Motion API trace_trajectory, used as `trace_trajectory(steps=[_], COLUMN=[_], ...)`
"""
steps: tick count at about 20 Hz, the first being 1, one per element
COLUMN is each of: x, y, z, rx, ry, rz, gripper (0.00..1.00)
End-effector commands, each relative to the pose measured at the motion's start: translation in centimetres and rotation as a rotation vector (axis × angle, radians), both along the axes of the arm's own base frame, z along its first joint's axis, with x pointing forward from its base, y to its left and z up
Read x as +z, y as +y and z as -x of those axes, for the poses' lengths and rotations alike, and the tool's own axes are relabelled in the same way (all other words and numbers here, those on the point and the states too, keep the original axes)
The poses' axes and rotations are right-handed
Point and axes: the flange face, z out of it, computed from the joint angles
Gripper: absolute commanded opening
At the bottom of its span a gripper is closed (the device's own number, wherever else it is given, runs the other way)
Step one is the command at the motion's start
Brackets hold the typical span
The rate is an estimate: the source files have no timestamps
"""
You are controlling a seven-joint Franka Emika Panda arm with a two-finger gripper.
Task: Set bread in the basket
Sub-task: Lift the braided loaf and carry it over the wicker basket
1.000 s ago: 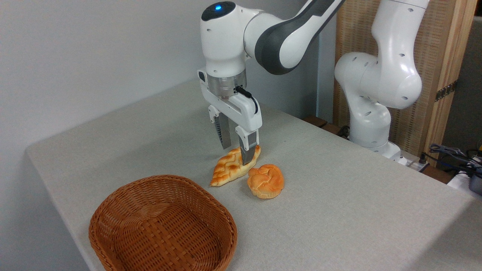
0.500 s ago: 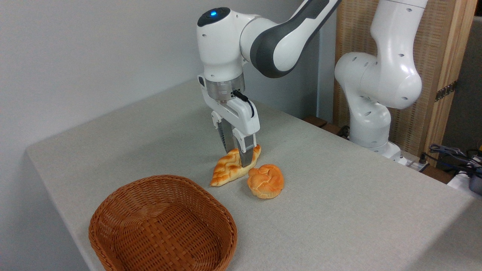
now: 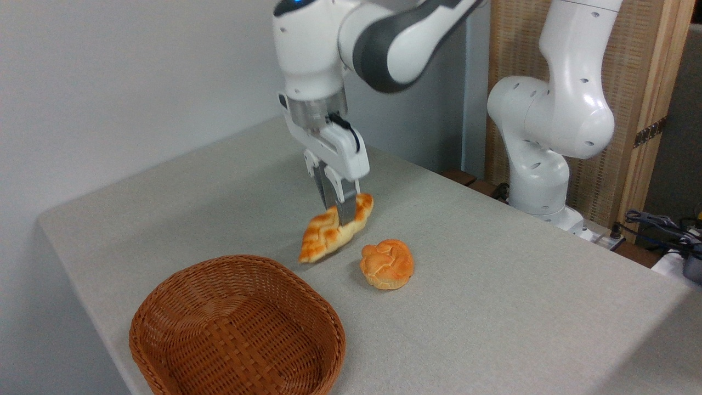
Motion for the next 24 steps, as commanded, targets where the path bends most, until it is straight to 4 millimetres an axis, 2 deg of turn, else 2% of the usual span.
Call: trace_trajectory(steps=[1, 5, 7, 12, 13, 18, 20, 21, 22, 24], x=[5.3, 11.0, 12.3, 11.3, 11.2, 8.4, 7.4, 7.0, 6.6, 6.3], y=[1.1, 3.8, 4.9, 4.4, 4.3, 3.8, 3.2, 3.2, 3.2, 3.1], z=[-2.4, -5.5, -7.6, -14.3, -15.4, -18.9, -19.6, -19.9, -20.3, -20.4], rx=[-0.005, 0.034, 0.021, 0.014, 0.005, -0.025, -0.044, -0.053, -0.056, -0.060], ry=[0.010, -0.108, -0.155, -0.275, -0.281, -0.291, -0.305, -0.316, -0.327, -0.327], rz=[0.016, 0.044, 0.013, -0.037, -0.049, -0.109, -0.129, -0.143, -0.152, -0.154], gripper=[0.31, 0.33, 0.34, 0.38, 0.47, 0.53, 0.64, 0.73, 0.87, 0.99])
